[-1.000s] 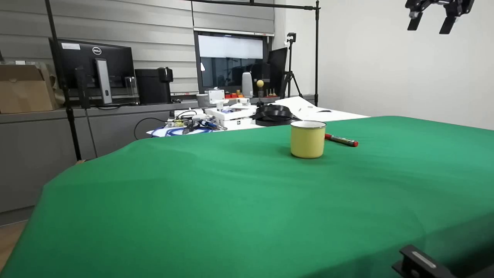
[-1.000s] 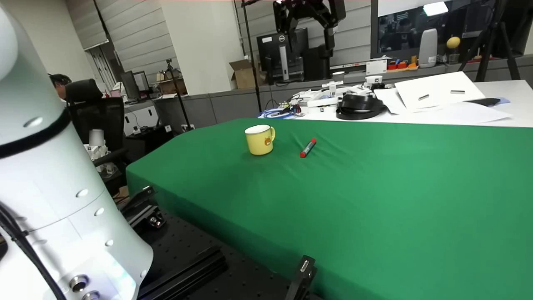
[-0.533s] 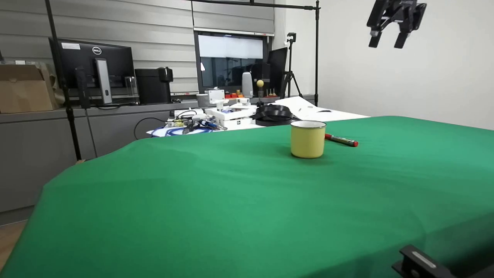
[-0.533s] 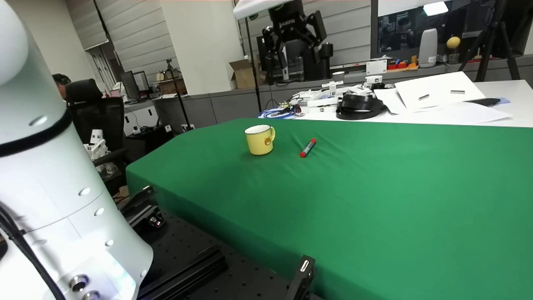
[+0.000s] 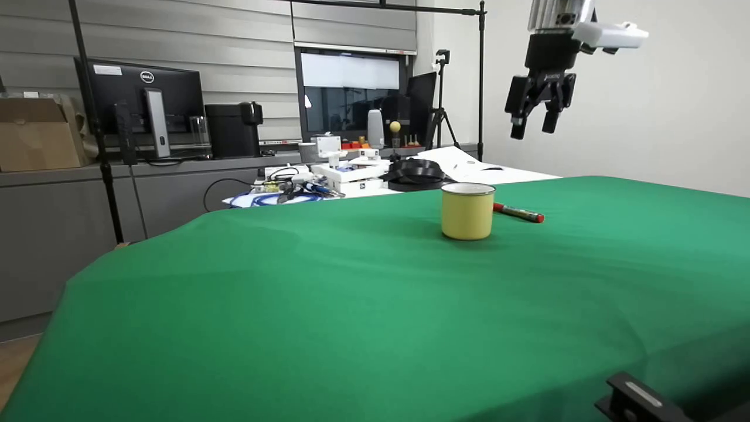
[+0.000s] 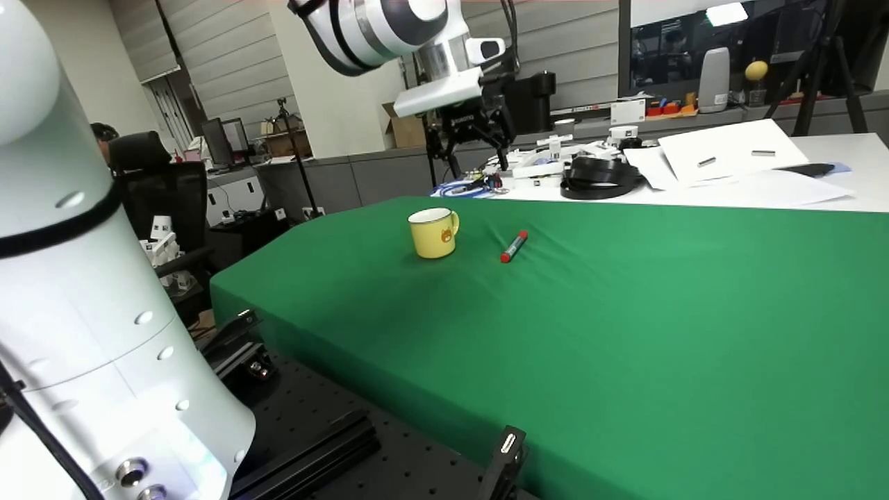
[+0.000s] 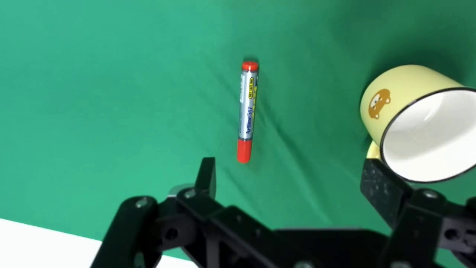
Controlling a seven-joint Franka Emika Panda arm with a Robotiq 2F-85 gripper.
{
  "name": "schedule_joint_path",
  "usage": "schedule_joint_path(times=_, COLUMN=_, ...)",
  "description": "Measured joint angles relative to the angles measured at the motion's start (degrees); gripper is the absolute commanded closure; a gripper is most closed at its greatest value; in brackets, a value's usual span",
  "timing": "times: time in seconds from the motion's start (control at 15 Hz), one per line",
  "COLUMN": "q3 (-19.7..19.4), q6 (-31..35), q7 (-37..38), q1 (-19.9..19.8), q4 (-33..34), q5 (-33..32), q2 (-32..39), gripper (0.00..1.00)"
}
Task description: Put the red marker in the yellow mug, take the marker out of the mug and place it on the left side of the table
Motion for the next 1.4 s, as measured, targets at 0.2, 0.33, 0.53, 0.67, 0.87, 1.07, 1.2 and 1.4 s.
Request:
schedule_joint_path(times=0.2, q3=0.1, q6=-1.2, q7=0.8, q1=0.0, q4=4.0, q5=-1.5, q2=6.1, gripper=0.0)
schedule_joint_path(times=0.33, q3=0.3, q6=-3.9, q7=0.8, q1=0.0, q4=7.5, q5=-1.5, q2=9.8, gripper=0.0)
schedule_joint_path(times=0.53, q3=0.3, q6=-8.1, q7=0.8, q1=0.0, q4=12.5, q5=-1.4, q2=14.3, gripper=0.0)
schedule_joint_path(times=0.67, q3=0.3, q6=-10.5, q7=0.8, q1=-0.2, q4=15.2, q5=-1.2, q2=16.8, gripper=0.0)
schedule_joint_path(times=0.87, q3=0.3, q6=-13.1, q7=0.8, q1=-0.8, q4=18.3, q5=-0.9, q2=19.8, gripper=0.0)
schedule_joint_path(times=1.07, q3=0.3, q6=-14.7, q7=0.7, q1=-1.6, q4=20.3, q5=-0.1, q2=21.9, gripper=0.0)
schedule_joint_path(times=1.2, q3=0.3, q6=-15.2, q7=0.7, q1=-2.1, q4=20.9, q5=1.0, q2=22.9, gripper=0.0)
schedule_joint_path(times=1.4, q3=0.4, q6=-15.5, q7=0.6, q1=-2.7, q4=21.1, q5=2.2, q2=23.8, gripper=0.0)
